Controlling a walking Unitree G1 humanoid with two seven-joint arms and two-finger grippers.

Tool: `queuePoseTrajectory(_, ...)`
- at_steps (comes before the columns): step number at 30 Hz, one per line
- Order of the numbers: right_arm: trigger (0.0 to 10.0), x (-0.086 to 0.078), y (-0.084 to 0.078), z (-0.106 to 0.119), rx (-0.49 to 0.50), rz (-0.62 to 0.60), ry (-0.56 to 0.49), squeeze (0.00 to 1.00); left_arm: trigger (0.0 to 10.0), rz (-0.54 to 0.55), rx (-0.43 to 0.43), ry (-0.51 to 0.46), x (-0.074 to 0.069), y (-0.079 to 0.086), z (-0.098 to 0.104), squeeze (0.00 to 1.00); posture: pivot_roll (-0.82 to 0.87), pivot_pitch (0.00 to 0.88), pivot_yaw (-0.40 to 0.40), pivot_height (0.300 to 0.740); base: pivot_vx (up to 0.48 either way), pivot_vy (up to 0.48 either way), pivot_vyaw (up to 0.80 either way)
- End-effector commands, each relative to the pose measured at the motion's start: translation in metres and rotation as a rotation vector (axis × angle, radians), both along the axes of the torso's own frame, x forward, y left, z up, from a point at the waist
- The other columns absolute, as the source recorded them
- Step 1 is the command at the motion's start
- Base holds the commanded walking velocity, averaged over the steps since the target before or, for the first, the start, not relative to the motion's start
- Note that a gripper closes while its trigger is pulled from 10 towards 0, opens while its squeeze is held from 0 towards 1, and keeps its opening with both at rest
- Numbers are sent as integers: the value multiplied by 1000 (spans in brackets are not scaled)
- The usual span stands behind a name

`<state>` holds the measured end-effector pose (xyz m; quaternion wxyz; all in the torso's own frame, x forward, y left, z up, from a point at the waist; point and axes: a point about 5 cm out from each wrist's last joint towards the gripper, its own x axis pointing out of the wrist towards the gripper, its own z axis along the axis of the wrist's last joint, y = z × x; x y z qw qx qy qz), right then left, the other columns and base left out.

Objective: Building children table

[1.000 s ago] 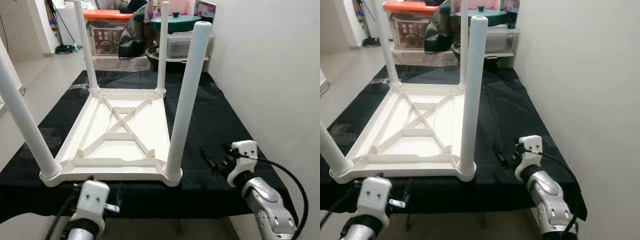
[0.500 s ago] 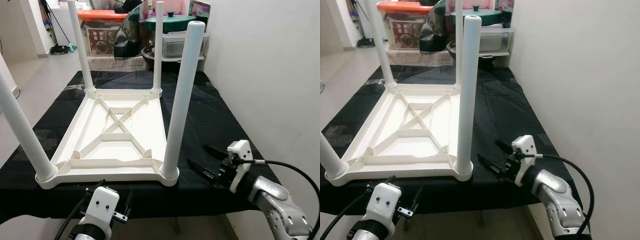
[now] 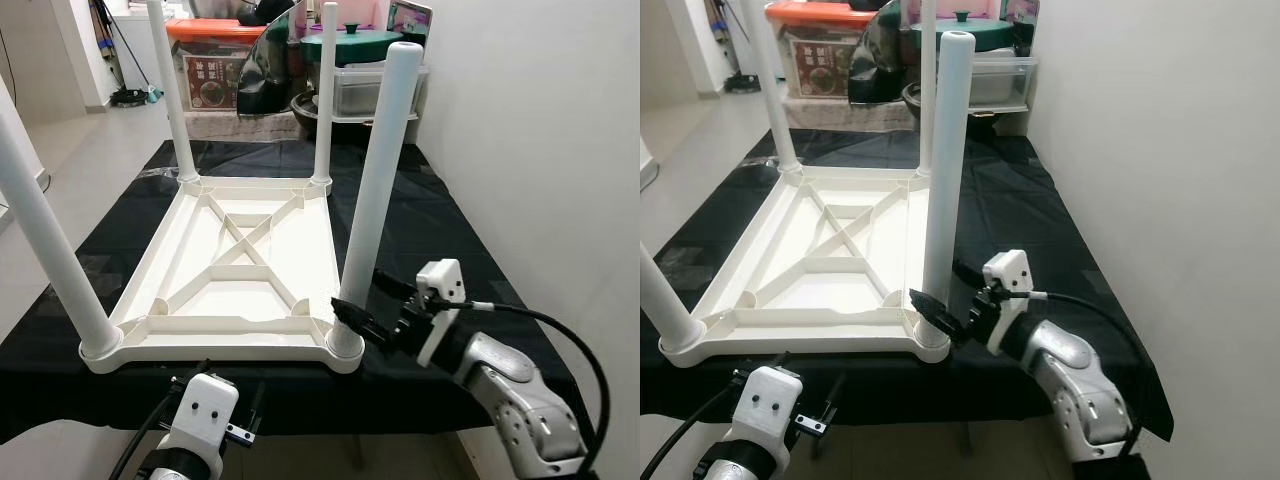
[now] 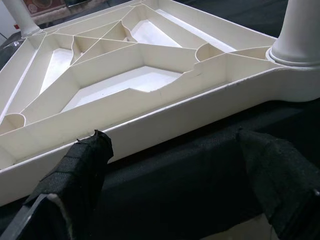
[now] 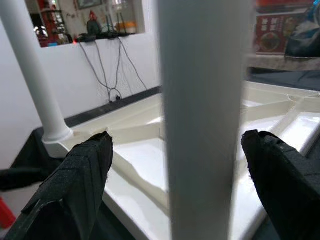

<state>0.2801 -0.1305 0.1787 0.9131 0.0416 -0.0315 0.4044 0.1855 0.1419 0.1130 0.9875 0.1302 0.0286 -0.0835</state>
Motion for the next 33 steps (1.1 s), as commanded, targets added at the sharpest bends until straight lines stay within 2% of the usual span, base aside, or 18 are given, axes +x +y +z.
queuePoseTrajectory(1, 10000, -2, 7, 3, 12, 6, 8, 0, 10000, -9, 15, -4, -1, 0, 0, 0, 185, 0, -76, 740, 0, 0, 0)
queuePoseTrajectory(5, 10000, -1, 13, -3, -8, -58, 31, 0, 10000, -10, 14, -3, 0, 0, 0, 0, 183, 0, -75, 740, 0, 0, 0)
queuePoseTrajectory(10, 10000, 14, 14, -8, -15, -198, 33, 0, 10000, -29, -6, 10, -1, -2, 1, 0, 189, 0, -81, 740, 0, 0, 0)
queuePoseTrajectory(13, 10000, 29, 14, -6, -55, -317, 24, 0, 10000, -7, 46, 1, 2, 2, 3, 0, 193, 0, -84, 740, 0, 0, 0)
queuePoseTrajectory(15, 10000, 31, 13, -6, -60, -334, 24, 0, 10000, -1, 53, -1, 2, 3, 4, 0, 193, 0, -84, 740, 0, 0, 0)
queuePoseTrajectory(17, 10000, 41, 9, -6, -107, -467, 39, 0, 10000, 56, 39, -5, 8, 13, 5, 0, 200, 0, -90, 740, 0, 0, 0)
queuePoseTrajectory(20, 10000, 43, 7, -7, -139, -513, 44, 0, 10000, 71, 31, -1, 8, 15, 4, 0, 200, 0, -90, 740, 0, 0, 0)
queuePoseTrajectory(23, 10000, 37, 5, -4, -99, -634, 56, 0, 10000, 34, 33, 1, 3, 7, 2, 0, 191, 0, -88, 740, 0, 0, 0)
queuePoseTrajectory(33, 10000, 32, 11, -4, -107, -710, 46, 0, 10000, 19, 33, 13, 4, 2, 0, 0, 191, 0, -85, 740, 0, 0, 0)
